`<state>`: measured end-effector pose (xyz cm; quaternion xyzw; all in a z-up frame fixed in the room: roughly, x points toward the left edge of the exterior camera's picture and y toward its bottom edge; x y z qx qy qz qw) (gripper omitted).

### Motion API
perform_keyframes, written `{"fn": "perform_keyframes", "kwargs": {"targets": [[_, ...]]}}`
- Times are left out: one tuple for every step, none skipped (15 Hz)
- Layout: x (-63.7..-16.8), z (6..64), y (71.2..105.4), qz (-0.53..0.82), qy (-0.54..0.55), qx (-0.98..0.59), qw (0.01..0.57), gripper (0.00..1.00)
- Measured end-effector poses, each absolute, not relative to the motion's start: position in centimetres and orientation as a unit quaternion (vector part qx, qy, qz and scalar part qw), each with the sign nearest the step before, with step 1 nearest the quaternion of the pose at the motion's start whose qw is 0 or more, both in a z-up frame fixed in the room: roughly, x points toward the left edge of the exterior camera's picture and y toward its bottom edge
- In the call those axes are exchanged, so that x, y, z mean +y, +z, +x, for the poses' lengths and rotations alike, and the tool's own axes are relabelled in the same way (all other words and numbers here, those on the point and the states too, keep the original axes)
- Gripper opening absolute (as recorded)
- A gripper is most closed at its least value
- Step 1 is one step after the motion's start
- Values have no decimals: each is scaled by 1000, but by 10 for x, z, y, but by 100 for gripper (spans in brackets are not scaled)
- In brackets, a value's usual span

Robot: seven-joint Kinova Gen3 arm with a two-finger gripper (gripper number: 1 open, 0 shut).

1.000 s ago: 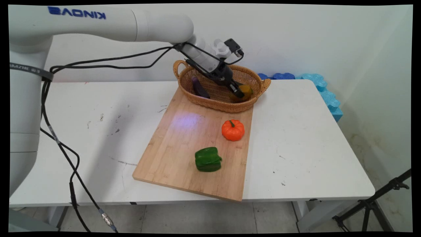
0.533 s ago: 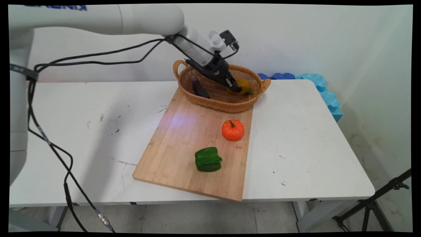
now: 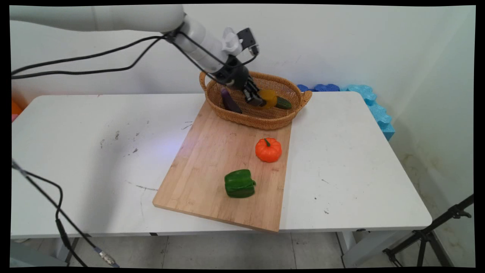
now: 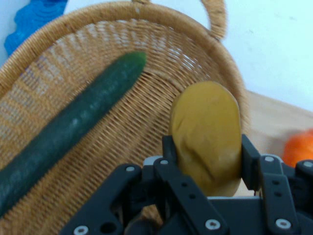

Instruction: Place the picked object on the cutting board

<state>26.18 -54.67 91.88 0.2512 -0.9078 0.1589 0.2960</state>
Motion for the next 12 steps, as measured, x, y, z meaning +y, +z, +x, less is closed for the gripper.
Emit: {"fn": "perform_keyframes", "kwargs": {"targets": [[-540, 265, 921, 248, 158, -909, 294, 0], [-531, 268, 923, 243, 157, -912, 291, 0], [-519, 273, 926, 238, 156, -915, 288, 0], [-508, 278, 928, 233, 154, -917, 284, 0], [-498, 282, 929, 228, 152, -920, 280, 0], [-492, 285, 930, 226, 150, -922, 278, 0], [-482, 290, 931, 223, 148, -924, 274, 0], [-476, 293, 932, 221, 145, -925, 271, 0], [-466, 298, 932, 219, 142, -928, 267, 0], [-455, 303, 931, 217, 137, -930, 263, 0], [-444, 308, 930, 215, 130, -933, 259, 0], [-434, 313, 929, 215, 125, -935, 255, 0]]}}
